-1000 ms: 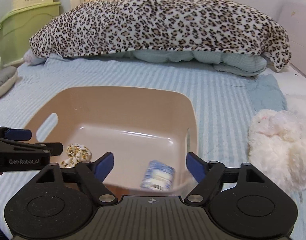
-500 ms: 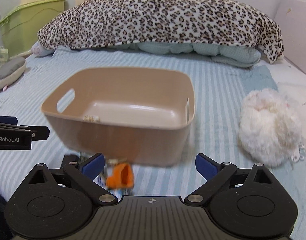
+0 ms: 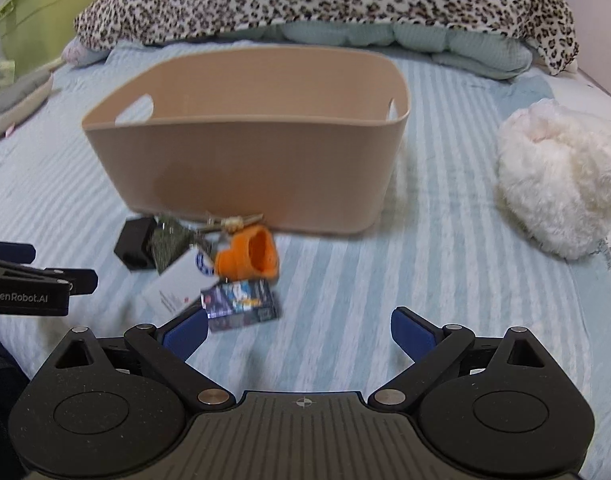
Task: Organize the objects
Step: 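Grasp the black square object with the left gripper while the right grasps the purple box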
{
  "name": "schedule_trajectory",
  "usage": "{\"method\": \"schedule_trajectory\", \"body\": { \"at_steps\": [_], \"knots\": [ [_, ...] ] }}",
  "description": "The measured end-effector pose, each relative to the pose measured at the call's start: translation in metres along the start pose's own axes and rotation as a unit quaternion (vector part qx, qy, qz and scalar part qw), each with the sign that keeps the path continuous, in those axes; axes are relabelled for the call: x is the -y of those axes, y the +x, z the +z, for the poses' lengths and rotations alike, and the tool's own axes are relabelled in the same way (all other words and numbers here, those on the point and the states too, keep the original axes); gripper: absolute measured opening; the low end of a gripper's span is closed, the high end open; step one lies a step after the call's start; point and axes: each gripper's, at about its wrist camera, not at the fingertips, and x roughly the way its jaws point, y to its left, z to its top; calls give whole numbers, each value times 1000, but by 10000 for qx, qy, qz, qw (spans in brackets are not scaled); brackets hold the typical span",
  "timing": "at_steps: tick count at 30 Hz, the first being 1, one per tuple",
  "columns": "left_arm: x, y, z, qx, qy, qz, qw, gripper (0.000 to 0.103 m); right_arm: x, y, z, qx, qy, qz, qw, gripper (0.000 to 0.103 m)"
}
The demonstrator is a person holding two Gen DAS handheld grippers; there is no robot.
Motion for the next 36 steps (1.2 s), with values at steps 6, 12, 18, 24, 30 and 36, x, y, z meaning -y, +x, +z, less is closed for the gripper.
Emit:
{"method": "schedule_trajectory", "body": {
  "at_steps": [6, 12, 18, 24, 30, 36],
  "knots": [
    [-2, 16, 1, -147, -36, -27, 9999, 87, -11, 19, -10, -250, -200, -23, 9995, 100],
    [0, 26, 6, -70, -108, -191, 9997, 87, -17, 41, -10, -377, -205, 41, 9991, 100],
    [7, 34, 13, 126, -248, -254, 9993, 87, -21, 57, -6, -363, -219, 40, 9991, 100],
    [15, 46, 23, 238, -252, -95, 9994, 87, -18, 63, -8, -243, -160, 81, 9995, 97],
    [10, 50, 25, 335, -365, -486, 9976, 56, -17, 60, -9, -165, -165, 129, 9996, 82],
    [6, 49, 23, 204, -467, -847, 9951, 14, -19, 52, -11, -136, -176, 211, 9995, 50]
  ]
}}
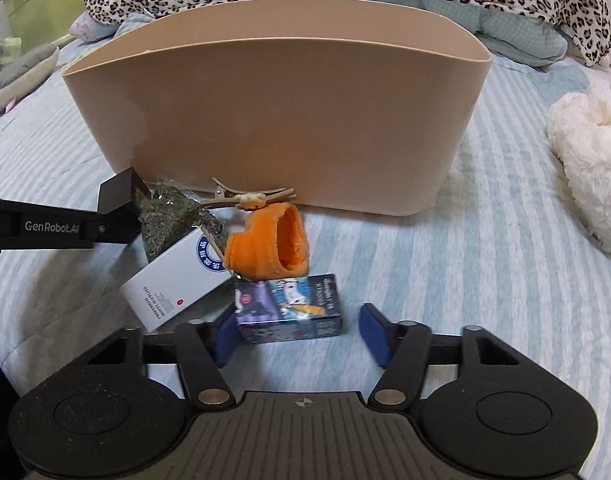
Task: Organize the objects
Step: 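Grasp the black square object with the left gripper while the right grasps the purple box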
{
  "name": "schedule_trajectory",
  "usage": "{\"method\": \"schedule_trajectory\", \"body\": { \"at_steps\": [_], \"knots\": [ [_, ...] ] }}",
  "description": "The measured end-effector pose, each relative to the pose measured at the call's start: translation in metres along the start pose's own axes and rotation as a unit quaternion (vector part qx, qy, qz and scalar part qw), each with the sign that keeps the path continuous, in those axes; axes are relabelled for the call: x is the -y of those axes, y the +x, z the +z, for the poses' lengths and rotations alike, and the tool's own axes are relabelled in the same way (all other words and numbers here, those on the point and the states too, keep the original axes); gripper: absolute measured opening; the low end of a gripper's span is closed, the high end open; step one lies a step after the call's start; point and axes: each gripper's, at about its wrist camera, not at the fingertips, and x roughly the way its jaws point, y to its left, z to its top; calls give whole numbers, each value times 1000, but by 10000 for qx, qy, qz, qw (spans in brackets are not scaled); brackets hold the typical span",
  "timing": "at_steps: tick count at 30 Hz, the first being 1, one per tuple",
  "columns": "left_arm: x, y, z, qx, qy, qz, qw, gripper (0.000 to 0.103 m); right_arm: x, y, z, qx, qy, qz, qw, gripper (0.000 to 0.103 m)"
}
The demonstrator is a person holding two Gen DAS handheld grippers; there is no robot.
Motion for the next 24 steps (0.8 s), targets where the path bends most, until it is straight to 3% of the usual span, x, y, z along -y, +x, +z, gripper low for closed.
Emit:
{"method": "schedule_trajectory", "body": {
  "at_steps": [6, 24],
  "knots": [
    [1, -6, -5, 31, 76, 62, 9999, 6, 6, -4, -3, 6, 73, 23, 10000, 47],
    [4, -33, -14, 144, 234, 39, 9996, 0, 26, -34, 3, 281, 262, 92, 9992, 47]
  ]
}}
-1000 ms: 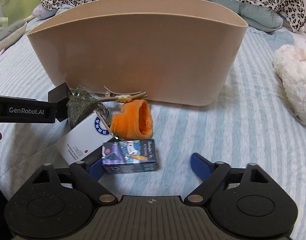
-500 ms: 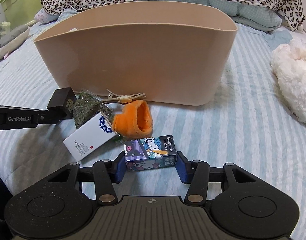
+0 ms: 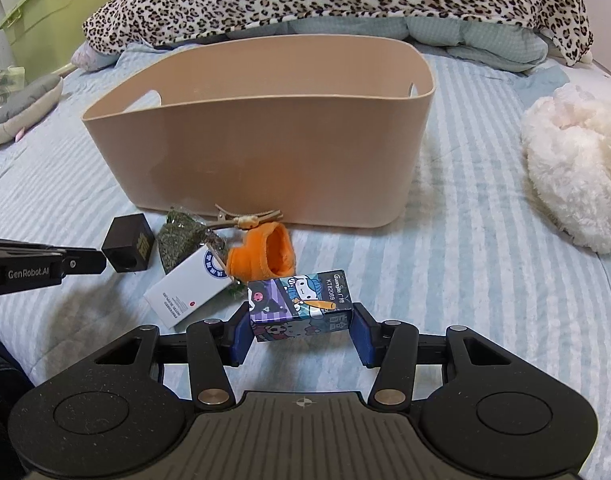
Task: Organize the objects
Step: 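Grasp the black square object with the left gripper while the right grasps the purple box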
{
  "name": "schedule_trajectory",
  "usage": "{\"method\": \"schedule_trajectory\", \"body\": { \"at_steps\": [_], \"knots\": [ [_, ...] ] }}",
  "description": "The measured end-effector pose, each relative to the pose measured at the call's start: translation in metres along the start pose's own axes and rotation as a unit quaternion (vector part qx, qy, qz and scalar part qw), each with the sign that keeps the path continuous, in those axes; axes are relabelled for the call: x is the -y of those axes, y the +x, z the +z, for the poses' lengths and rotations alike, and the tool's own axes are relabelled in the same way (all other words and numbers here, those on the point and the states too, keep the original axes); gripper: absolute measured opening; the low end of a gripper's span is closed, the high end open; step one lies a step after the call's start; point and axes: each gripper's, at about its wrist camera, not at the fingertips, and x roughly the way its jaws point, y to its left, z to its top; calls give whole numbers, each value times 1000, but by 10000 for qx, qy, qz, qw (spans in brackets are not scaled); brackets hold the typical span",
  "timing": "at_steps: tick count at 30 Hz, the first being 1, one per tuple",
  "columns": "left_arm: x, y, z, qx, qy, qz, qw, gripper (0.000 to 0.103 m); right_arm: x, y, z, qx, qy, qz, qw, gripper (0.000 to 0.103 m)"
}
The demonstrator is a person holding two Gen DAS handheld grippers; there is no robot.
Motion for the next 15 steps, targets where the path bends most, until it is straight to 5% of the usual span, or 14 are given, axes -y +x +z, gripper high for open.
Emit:
{"method": "schedule_trajectory", "body": {
  "at_steps": [4, 6, 8, 15],
  "knots": [
    [-5, 3, -6, -98, -67, 28, 9999, 7, 1, -1, -1, -16, 19, -9, 10000, 47],
    [-6, 3, -7, -168, -144, 12, 9998, 44, 2, -1, -1, -29, 3, -21, 10000, 47],
    [-5, 2, -8, -135, -182, 43, 9997, 66, 3, 0, -2, -44, 21, -17, 10000, 47],
    [1, 25, -2, -34, -159, 332, 9993, 68, 4, 8, -3, -123, 57, -2, 9999, 47]
  ]
}}
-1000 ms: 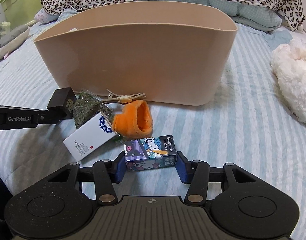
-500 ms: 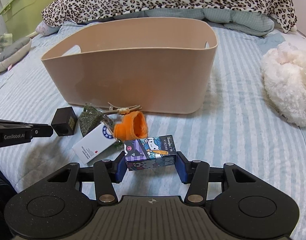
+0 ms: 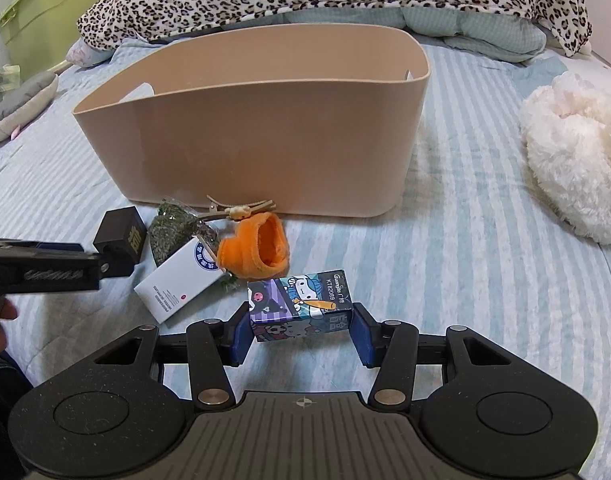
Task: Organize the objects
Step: 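Grasp the black square object with the left gripper while the right grasps the purple box, then carry both items into the basket and open both grippers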
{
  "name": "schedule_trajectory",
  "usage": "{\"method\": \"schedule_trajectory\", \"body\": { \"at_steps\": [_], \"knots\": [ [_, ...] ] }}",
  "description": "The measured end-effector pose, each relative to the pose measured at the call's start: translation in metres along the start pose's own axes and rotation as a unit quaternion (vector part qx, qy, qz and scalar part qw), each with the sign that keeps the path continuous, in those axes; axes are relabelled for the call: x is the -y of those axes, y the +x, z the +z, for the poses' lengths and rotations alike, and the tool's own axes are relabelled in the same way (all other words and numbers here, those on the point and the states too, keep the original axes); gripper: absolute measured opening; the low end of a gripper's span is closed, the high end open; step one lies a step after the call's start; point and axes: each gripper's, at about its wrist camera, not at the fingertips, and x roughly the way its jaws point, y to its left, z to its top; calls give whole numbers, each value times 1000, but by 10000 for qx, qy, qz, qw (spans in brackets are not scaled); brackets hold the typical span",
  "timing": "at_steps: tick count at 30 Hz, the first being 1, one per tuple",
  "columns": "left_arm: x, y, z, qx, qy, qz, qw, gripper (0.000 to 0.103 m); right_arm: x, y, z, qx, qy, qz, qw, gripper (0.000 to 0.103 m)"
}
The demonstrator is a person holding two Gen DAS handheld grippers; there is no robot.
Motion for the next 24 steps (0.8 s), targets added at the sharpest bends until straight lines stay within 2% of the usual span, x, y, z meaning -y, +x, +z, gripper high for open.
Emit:
{"method": "schedule_trajectory", "body": {
  "at_steps": [4, 5, 6, 7, 14, 24],
  "knots": [
    [2, 7, 3, 177, -18, 52, 9998, 66, 2, 3, -1, -22, 26, 7, 10000, 47],
    [3, 7, 4, 207, 30, 39, 9998, 55, 3, 3, -1, -19, 40, 7, 10000, 47],
    [3, 6, 3, 220, 100, -18, 9997, 37, 4, 3, 0, -10, 56, 11, 10000, 47],
    [3, 6, 3, 192, 159, -34, 9997, 34, 5, 3, 0, 3, 74, 13, 10000, 47],
    [-11, -11, 3, 172, -1, -130, 9998, 33, 6, -2, 3, 124, 122, 102, 9998, 47],
    [-11, -70, 15, 832, 99, -308, 9960, 33, 8, -32, 21, 566, 146, 155, 9982, 47]
  ]
}}
